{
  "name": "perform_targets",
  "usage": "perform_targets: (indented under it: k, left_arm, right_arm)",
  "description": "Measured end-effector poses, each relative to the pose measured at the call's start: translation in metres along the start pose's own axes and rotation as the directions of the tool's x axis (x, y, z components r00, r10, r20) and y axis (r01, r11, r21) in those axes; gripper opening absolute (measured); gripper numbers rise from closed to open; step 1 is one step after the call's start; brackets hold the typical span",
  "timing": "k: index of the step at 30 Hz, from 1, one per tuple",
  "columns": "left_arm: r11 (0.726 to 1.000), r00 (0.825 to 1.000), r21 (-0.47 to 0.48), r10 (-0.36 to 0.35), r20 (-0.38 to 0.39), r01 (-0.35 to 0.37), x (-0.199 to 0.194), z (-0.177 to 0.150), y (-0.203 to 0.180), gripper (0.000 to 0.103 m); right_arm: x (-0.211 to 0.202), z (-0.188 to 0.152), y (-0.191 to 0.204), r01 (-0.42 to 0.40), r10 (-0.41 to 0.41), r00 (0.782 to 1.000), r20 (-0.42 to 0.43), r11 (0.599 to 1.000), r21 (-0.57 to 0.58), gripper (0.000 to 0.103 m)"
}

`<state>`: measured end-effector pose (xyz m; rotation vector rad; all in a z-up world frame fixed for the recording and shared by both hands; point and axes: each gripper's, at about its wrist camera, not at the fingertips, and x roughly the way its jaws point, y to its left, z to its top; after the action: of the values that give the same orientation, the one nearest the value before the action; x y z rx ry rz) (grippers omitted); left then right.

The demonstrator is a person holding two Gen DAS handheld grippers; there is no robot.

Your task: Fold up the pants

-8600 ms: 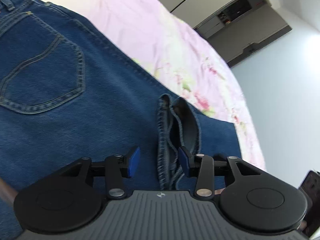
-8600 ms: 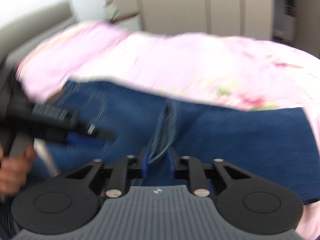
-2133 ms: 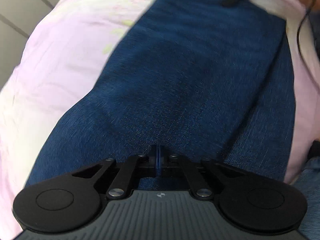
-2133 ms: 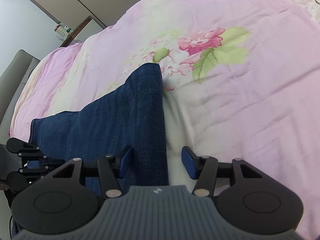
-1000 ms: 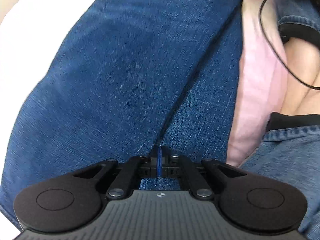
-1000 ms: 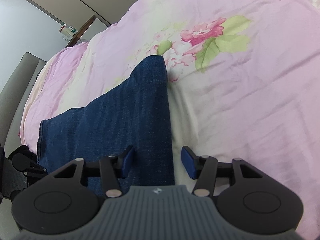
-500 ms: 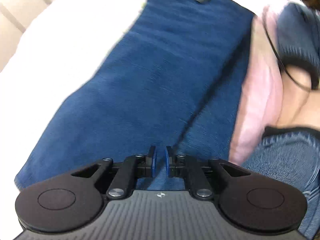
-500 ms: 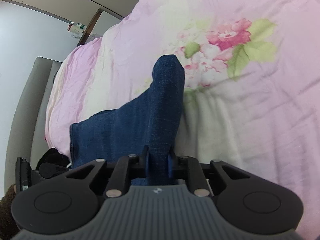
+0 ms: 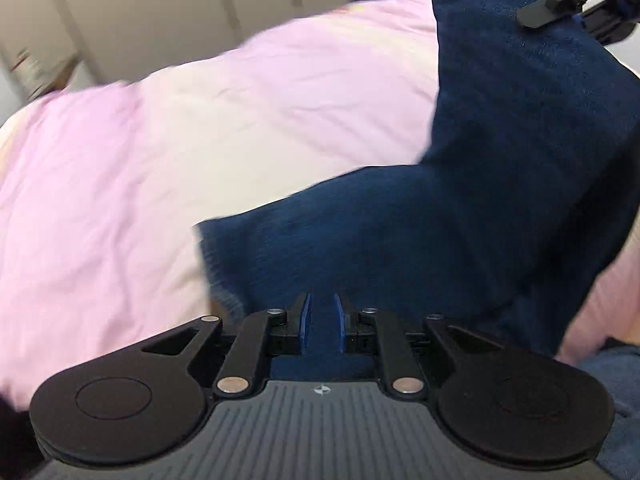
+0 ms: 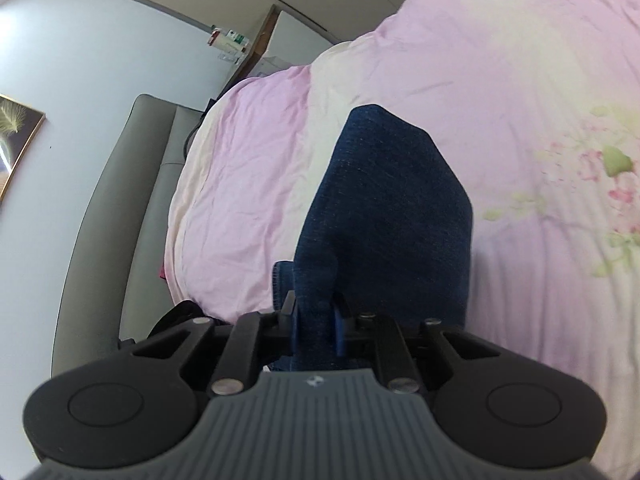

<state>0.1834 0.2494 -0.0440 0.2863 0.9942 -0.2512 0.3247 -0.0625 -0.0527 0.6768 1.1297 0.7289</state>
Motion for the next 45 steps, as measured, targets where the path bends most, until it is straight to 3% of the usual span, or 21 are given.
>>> perform_targets:
  k: [4, 9, 17, 20, 23, 29, 33, 34, 38, 40, 41, 42, 43, 45]
  left_arm:
    - [0.998, 0.999, -0.055, 0.032, 0.002, -0.032, -0.008, -0.012, 0.023, 0.018]
    - [0.99, 0.998, -0.126, 0.063, -0.016, -0.065, -0.017, -0.038, 0.043, 0.018]
    - [0.97, 0.999, -0.241, 0.036, 0.007, -0.033, -0.028, -0.057, 0.07, 0.02]
    - [0.965, 0.999, -0.258, 0.036, 0.0, -0.035, -0.026, -0.059, 0.074, 0.02]
    - [0.959, 1.0, -0.284, 0.012, 0.017, -0.007, -0.028, -0.06, 0.077, 0.021]
    - [0.919, 0.992, -0.385, -0.043, 0.12, 0.086, -0.05, -0.061, 0.079, 0.045]
    - [0.829, 0.968, -0.518, -0.097, 0.233, 0.208, -0.06, -0.07, 0.08, 0.07]
    - [0.812, 0.965, -0.54, -0.107, 0.24, 0.224, -0.057, -0.072, 0.079, 0.074]
    - [0.772, 0.976, -0.599, -0.136, 0.172, 0.214, -0.029, -0.079, 0.07, 0.074]
    - [0.757, 0.981, -0.626, -0.126, 0.146, 0.19, -0.016, -0.084, 0.067, 0.07]
    - [0.747, 0.984, -0.641, -0.123, 0.129, 0.177, -0.011, -0.086, 0.066, 0.056]
    - [0.741, 0.984, -0.648, -0.129, 0.125, 0.179, -0.009, -0.087, 0.066, 0.025]
    - [0.742, 0.985, -0.648, -0.123, 0.121, 0.172, -0.011, -0.086, 0.066, 0.022]
    - [0.79, 0.987, -0.595, -0.08, 0.138, 0.147, -0.026, -0.078, 0.058, 0.017]
  right_arm:
    - [0.055, 0.006, 0.046, 0.007, -0.009, 0.999, -0.031, 0.999, -0.033, 0.012]
    - [0.135, 0.0, 0.074, 0.041, -0.044, 0.993, -0.106, 0.999, -0.032, 0.012]
    - [0.246, -0.028, 0.101, 0.086, -0.103, 0.964, -0.245, 0.993, -0.08, 0.013]
    - [0.274, -0.039, 0.099, 0.12, -0.139, 0.955, -0.261, 0.989, -0.088, 0.013]
    - [0.293, -0.042, 0.088, 0.127, -0.138, 0.952, -0.273, 0.99, -0.056, 0.024]
    - [0.274, -0.041, 0.104, 0.048, -0.072, 0.96, -0.272, 0.994, -0.094, 0.029]
    - [0.237, -0.042, 0.113, 0.047, -0.094, 0.973, -0.212, 0.975, -0.215, 0.038]
    - [0.226, -0.043, 0.11, 0.061, -0.111, 0.975, -0.192, 0.967, -0.248, 0.038]
    - [0.184, -0.057, 0.084, 0.118, -0.164, 0.978, -0.128, 0.944, -0.308, 0.039]
    - [0.166, -0.067, 0.064, 0.131, -0.175, 0.977, -0.117, 0.941, -0.312, 0.039]
    - [0.157, -0.073, 0.054, 0.142, -0.184, 0.977, -0.11, 0.939, -0.313, 0.039]
    - [0.148, -0.08, 0.044, 0.151, -0.192, 0.976, -0.106, 0.937, -0.314, 0.039]
    - [0.141, -0.087, 0.034, 0.159, -0.2, 0.974, -0.103, 0.935, -0.317, 0.039]
    - [0.128, -0.102, 0.017, 0.178, -0.22, 0.971, -0.093, 0.926, -0.332, 0.038]
